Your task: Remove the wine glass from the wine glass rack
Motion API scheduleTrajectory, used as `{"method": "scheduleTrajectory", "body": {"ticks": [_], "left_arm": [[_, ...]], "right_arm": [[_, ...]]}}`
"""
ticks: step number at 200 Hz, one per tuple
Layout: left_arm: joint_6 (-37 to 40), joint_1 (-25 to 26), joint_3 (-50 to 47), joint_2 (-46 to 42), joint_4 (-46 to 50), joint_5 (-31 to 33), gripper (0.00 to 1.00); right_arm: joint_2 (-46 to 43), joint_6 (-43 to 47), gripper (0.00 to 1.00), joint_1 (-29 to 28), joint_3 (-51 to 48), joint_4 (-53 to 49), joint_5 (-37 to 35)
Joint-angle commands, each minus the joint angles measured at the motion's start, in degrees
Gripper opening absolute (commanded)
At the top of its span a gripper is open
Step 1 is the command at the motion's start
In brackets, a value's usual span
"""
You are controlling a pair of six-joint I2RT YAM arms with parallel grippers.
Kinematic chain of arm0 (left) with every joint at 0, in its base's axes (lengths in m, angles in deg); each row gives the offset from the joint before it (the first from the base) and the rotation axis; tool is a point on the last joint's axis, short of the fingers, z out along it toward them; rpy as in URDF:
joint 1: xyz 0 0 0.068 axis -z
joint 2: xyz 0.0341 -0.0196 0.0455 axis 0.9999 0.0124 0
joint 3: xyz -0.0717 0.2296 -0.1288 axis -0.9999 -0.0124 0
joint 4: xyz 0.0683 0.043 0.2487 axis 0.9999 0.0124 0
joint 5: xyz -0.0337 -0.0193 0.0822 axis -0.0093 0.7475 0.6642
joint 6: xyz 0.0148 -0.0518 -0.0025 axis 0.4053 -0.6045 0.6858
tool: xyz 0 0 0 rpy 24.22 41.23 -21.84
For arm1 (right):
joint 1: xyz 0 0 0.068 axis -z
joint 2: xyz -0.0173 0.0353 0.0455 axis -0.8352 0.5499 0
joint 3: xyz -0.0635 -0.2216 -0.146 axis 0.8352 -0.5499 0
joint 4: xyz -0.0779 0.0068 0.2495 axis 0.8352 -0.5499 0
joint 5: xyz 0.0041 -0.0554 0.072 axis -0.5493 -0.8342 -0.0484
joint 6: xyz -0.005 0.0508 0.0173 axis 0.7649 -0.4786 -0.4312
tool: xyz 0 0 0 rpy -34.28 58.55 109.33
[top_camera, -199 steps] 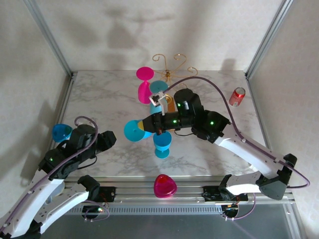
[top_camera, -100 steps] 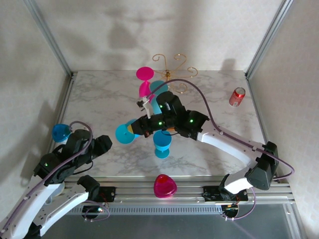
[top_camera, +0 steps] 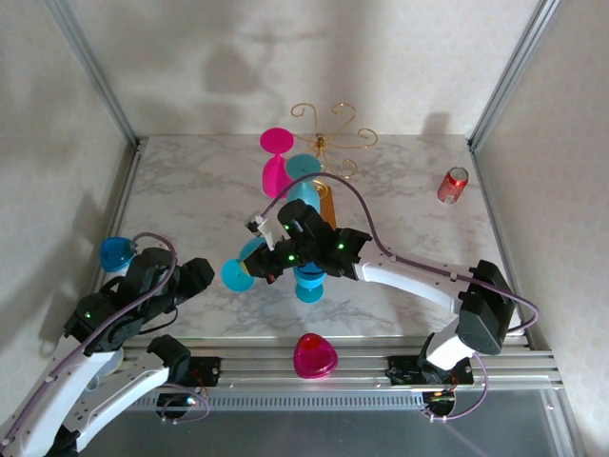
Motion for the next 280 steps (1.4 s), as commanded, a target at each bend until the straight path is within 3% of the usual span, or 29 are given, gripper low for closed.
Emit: {"method": "scheduleTrajectory", "body": {"ticks": [1,90,158,280], "left_arm": [[-1.0,0.2,-1.1,0.3,-1.3,-0.6,0.55],[-2.3,0.2,-4.6,2.2,-8.6,-6.3,0.53],[-2.9,0.1,-6.1,2.5,-10.5,-9.1,0.54],[-5.8,0.1,-10.3,-0.3,-10.3,-11.2,0.54]], "right_arm": [[-1.0,3.8,0.00,-1.2,-1.9,4.1,-3.6],[0.3,14.1,0.00,-6.4,-5.2,7.2,-13.5],[0.8,21.4,0.00,-9.8,-8.1,10.0,-25.5],[4.8,25.5,0.00,-14.0,-7.3,13.2,-31.3]]}}
